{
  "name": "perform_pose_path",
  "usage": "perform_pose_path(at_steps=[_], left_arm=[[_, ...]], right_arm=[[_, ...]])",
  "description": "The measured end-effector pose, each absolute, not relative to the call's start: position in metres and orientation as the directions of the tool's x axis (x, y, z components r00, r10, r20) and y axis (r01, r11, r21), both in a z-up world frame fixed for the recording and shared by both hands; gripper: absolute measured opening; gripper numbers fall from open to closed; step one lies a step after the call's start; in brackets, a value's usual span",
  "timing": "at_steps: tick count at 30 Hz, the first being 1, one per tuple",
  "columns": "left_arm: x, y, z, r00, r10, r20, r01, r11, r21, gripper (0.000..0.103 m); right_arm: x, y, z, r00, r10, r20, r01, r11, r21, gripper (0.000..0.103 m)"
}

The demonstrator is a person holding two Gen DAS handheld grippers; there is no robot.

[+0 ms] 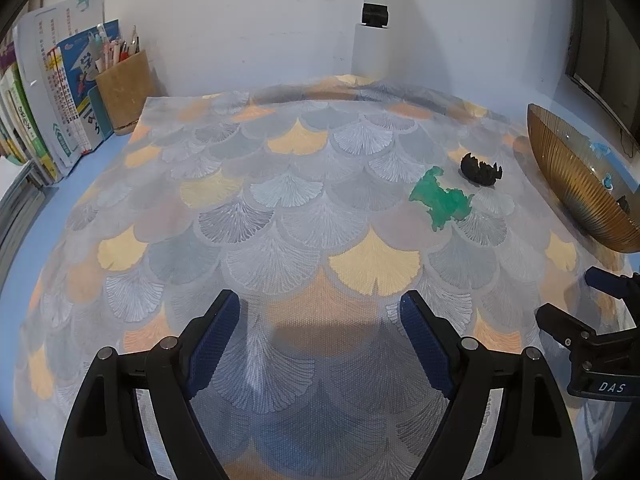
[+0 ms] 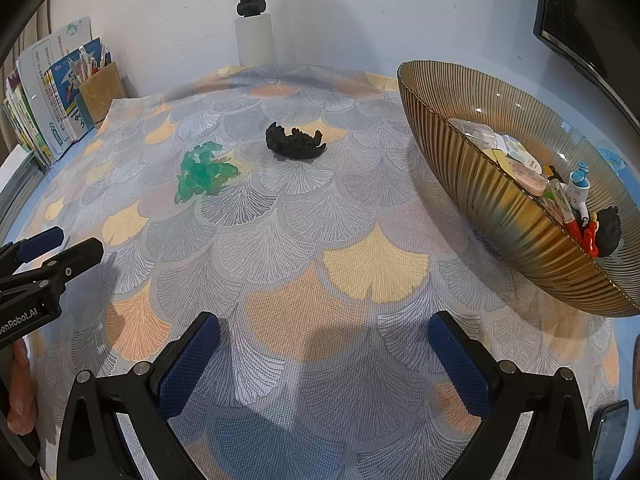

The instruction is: Organize rigid objects

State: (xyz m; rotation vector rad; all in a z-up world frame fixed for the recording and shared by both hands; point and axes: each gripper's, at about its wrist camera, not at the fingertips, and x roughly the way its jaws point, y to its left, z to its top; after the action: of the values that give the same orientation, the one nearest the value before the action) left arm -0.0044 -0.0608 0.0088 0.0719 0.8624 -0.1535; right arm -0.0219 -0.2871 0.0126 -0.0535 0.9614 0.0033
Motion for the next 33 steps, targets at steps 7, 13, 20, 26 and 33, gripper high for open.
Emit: perform_pose_path(at_steps=[7, 13, 20, 26, 33], left_arm=[[-0.0055, -0.059, 0.01, 0.646, -0.115, -0.755, 0.158, 0.987, -0.015, 0.081], [-0.005, -0.0602, 0.011, 0.646, -0.122, -0.754, 0.166, 0.986, -0.018, 0.081], [-0.0046, -0.0603, 0.0109, 0.644, -0.126, -0.754, 0.168, 0.986, -0.022, 0.081], [-0.0053, -0.0601, 0.0109, 0.645, -0.134, -0.752, 0.169, 0.985, -0.03, 0.081], [-0.0055, -0.0601, 0.0112, 0.646, -0.136, -0.751, 0.169, 0.985, -0.034, 0.081]], right_arm=[[-0.0219, -0.2869, 0.0125, 0.572, -0.021, -0.82, -0.026, 0.999, -0.044, 0.103], [-0.0218, -0.2866, 0.0126, 0.573, -0.021, -0.82, -0.026, 0.999, -0.044, 0.103], [-0.0217, -0.2865, 0.0126, 0.573, -0.021, -0.82, -0.026, 0.999, -0.044, 0.103], [-0.0217, -0.2865, 0.0126, 0.573, -0.021, -0.82, -0.026, 0.999, -0.044, 0.103], [-0.0217, -0.287, 0.0125, 0.573, -0.021, -0.82, -0.026, 0.999, -0.044, 0.103]])
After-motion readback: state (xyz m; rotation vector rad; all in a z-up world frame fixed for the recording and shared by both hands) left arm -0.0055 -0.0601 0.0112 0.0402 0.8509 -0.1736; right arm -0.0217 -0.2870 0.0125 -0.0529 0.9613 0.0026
